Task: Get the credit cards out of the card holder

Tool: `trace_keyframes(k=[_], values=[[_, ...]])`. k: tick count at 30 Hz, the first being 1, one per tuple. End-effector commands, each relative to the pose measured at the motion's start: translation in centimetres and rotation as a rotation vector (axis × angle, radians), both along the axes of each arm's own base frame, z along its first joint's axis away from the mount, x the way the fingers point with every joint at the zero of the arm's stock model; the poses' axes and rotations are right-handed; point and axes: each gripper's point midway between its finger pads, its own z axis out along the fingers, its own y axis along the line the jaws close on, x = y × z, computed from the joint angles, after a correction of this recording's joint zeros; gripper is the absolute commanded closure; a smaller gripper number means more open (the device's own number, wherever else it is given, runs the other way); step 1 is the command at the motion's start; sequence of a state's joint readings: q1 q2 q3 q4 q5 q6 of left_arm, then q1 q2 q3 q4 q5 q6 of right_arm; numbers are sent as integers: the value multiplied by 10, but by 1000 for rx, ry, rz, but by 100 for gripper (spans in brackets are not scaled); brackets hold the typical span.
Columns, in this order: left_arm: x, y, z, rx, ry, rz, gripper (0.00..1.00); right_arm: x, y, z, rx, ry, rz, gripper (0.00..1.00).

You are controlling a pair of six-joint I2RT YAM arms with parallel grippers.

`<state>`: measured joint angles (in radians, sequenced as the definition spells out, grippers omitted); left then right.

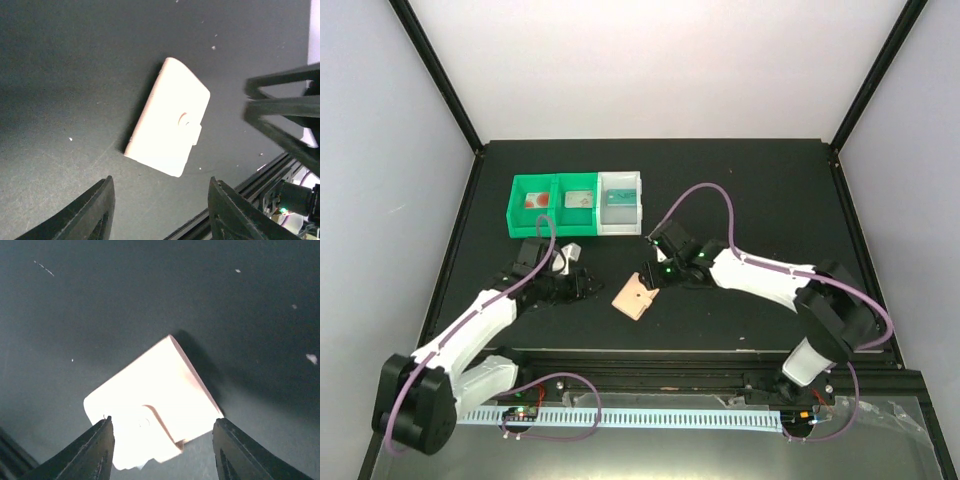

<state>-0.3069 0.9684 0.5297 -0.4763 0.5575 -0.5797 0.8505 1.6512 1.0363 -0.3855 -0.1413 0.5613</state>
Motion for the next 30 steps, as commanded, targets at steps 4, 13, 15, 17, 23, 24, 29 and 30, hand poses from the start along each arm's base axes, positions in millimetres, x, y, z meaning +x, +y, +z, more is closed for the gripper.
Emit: trace_keyframes(k=[4, 13, 15, 17, 23, 24, 29, 30], values=[[14, -17, -23, -35, 14, -82, 49, -9, -22, 13, 51, 22, -154, 47], [15, -43, -55, -58, 76, -165, 51, -16, -28, 16, 93, 7, -154, 47], [12, -51, -60, -53, 88, -197, 52, -18, -29, 15, 94, 5, -151, 47], [10, -56, -65, -49, 100, -215, 53, -19, -30, 14, 89, 7, -147, 48], [-4, -78, -69, -132, 134, -245, 59, -23, -34, 11, 82, 10, -142, 50], [-5, -83, -68, -147, 130, -250, 60, -24, -35, 11, 80, 9, -139, 50], [-17, -105, -60, -205, 115, -292, 62, -22, -36, 10, 54, -10, -115, 50], [-20, -109, -57, -231, 112, -299, 62, -22, -37, 10, 48, -15, -113, 50]])
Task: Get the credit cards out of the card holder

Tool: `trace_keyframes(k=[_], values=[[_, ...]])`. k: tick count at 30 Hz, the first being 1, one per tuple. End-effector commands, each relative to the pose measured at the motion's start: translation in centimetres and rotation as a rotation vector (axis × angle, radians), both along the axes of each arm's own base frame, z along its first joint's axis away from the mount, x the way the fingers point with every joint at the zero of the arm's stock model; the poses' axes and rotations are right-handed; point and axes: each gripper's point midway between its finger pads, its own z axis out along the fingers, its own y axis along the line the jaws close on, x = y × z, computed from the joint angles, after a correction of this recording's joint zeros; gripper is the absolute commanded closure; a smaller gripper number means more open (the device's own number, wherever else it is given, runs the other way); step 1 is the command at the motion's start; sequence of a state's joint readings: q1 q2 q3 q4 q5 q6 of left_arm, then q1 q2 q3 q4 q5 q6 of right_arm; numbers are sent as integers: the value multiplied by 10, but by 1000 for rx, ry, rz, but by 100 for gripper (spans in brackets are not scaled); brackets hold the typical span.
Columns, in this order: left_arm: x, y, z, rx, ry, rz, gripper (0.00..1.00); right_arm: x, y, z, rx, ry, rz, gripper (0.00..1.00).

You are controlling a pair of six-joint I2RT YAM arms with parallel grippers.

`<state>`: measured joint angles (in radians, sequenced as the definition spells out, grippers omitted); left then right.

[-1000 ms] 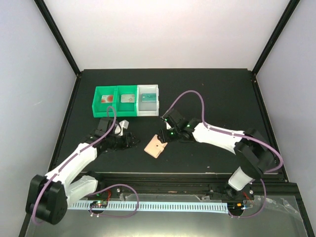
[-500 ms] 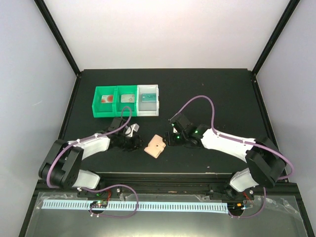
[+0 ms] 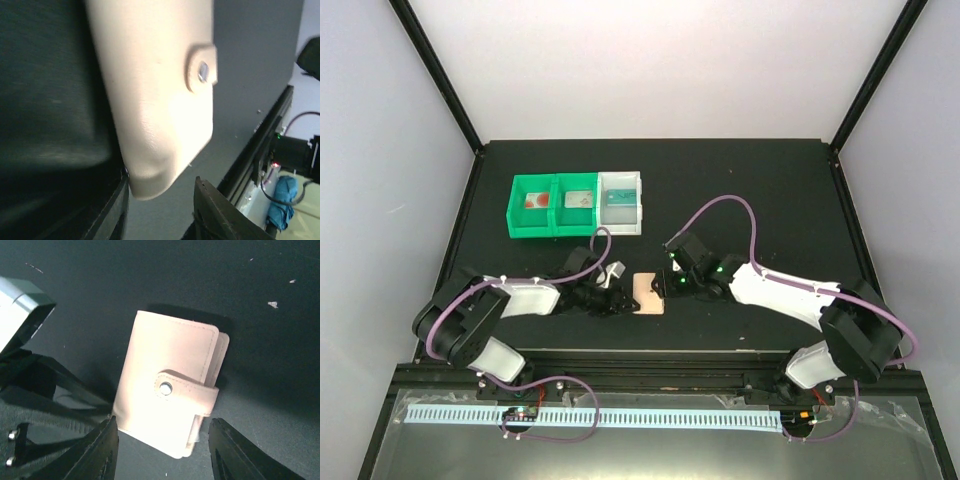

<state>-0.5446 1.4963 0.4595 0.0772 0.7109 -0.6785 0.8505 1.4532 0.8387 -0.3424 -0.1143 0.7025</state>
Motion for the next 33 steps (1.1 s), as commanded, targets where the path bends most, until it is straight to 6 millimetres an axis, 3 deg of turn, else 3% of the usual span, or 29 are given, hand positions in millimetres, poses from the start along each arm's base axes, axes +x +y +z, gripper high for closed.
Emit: trace_keyframes(k=[1, 4, 9, 16, 20, 21, 22, 26, 33], values=[[-4, -28, 25, -157, -39, -32, 62, 3, -1, 6, -14, -44, 19, 50], [-7, -28, 32, -195, -41, -9, 61, 4, 0, 4, -26, -47, 26, 51], [7, -3, 34, -42, -152, 95, 49, 3, 8, -3, -56, -49, 56, 58], [18, 41, 88, 110, -393, 219, 32, 4, 23, -11, -96, -49, 78, 63], [24, 69, 132, 162, -529, 326, 22, 9, 31, -10, -116, -59, 89, 64], [24, 76, 140, 175, -554, 352, 16, 10, 31, -11, -135, -62, 89, 64], [24, 81, 150, 179, -580, 371, 3, 12, 31, -11, -148, -63, 88, 64], [20, 95, 175, 175, -651, 416, 1, 14, 31, -16, -187, -67, 88, 65], [7, 112, 186, 157, -675, 471, 1, 13, 30, -25, -259, -60, 111, 65]])
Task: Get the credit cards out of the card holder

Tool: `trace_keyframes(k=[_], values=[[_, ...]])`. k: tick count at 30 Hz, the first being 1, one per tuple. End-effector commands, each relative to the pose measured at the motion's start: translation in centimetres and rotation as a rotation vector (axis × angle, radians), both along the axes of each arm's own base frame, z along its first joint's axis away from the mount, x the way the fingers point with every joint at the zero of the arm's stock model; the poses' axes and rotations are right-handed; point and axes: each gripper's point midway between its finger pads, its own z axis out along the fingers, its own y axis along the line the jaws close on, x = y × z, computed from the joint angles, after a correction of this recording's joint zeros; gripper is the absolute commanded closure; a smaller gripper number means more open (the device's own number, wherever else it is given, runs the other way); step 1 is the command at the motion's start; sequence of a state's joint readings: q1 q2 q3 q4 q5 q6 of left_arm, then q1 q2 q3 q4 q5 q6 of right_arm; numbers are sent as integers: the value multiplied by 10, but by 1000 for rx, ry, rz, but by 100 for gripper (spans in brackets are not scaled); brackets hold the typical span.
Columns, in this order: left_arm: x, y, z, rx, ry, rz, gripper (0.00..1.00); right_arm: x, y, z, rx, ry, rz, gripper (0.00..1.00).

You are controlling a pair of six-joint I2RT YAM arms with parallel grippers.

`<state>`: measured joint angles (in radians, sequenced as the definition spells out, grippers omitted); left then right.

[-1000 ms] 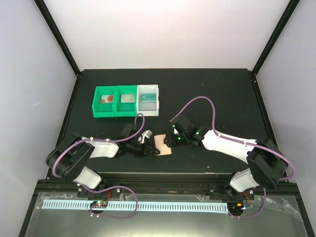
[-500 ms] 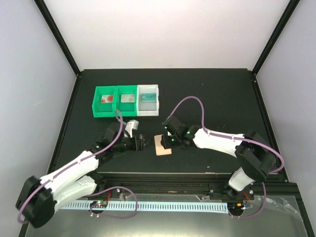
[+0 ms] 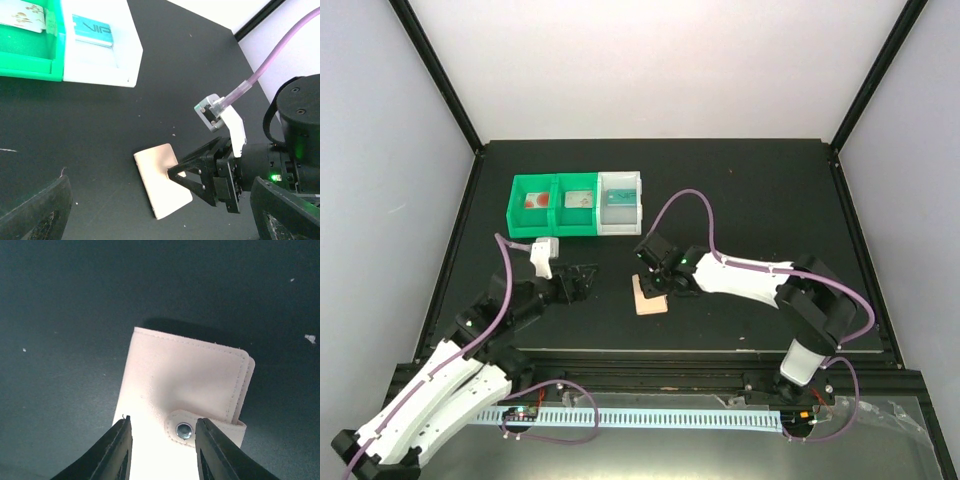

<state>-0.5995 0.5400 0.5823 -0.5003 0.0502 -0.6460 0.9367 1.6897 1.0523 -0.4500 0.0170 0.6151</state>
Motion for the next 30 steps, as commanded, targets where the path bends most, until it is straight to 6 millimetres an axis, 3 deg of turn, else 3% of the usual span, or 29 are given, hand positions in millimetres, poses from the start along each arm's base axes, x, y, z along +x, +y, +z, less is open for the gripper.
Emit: trace_keyframes(k=[1, 10, 20, 30], values=[[-8, 17, 5, 21, -17, 51, 1, 0, -2, -3, -72, -16, 19, 65], [-12, 27, 4, 28, -43, 82, 1, -6, -3, -16, -121, 3, 17, 67], [-13, 22, -17, 29, 10, 64, 1, -21, -15, -60, -274, 39, 32, 75], [-15, 20, -28, -15, 42, 70, 1, -18, -13, -51, -290, -5, 33, 82]])
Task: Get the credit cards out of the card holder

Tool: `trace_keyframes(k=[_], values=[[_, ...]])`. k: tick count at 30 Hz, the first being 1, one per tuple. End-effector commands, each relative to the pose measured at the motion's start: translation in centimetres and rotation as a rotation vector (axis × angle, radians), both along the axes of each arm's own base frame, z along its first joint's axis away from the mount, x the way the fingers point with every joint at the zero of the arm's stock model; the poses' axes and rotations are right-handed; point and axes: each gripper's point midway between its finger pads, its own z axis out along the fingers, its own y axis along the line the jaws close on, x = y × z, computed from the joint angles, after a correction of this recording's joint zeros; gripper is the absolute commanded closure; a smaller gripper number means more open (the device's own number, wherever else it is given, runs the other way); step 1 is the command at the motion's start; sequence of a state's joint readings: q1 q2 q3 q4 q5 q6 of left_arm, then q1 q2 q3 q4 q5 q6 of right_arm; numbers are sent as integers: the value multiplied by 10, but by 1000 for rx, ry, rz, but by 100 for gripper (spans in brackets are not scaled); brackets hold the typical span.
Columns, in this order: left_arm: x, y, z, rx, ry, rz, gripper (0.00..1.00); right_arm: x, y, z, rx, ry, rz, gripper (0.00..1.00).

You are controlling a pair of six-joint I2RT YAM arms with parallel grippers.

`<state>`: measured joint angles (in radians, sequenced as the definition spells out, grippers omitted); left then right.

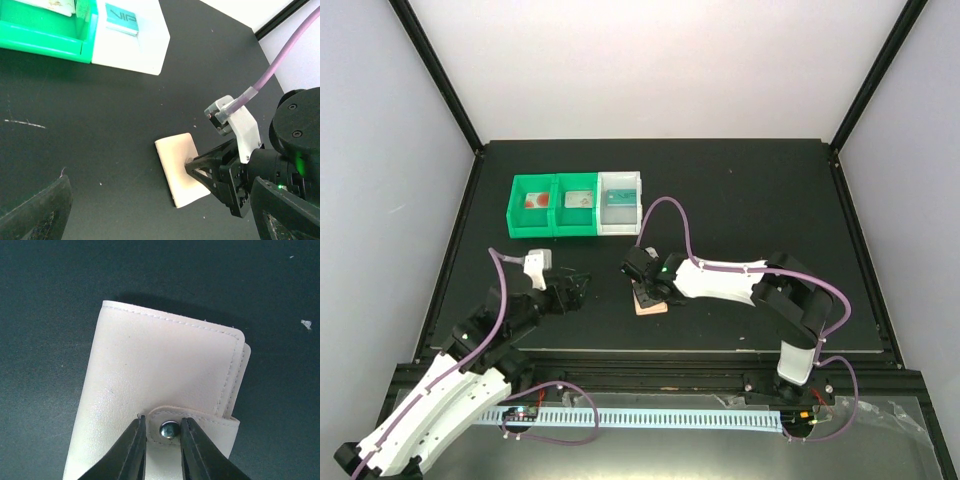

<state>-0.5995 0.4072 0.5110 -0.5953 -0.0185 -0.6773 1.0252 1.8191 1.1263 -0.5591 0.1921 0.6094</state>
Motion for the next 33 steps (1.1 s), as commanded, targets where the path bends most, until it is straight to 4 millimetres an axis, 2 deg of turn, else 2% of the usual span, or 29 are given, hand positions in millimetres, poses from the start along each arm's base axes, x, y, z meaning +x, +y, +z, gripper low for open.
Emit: trace_keyframes(k=[1, 8, 14, 20, 27, 33], values=[[-2, -4, -7, -39, 24, -3, 1, -8, -7, -16, -53, 33, 4, 82], [0, -5, -25, -16, 90, 13, 1, -6, 3, -5, 0, 18, 29, 84], [2, -8, -30, -14, 119, 7, 2, -5, 13, 3, 43, 6, 63, 92], [0, -8, -36, -7, 130, 5, 3, -3, 14, 10, 47, -8, 73, 98], [-1, -12, -46, -35, 159, 2, 9, -7, 26, 23, 129, -7, 118, 99], [-4, -22, -66, -71, 225, -25, 14, -8, 34, 43, 198, -27, 142, 99]])
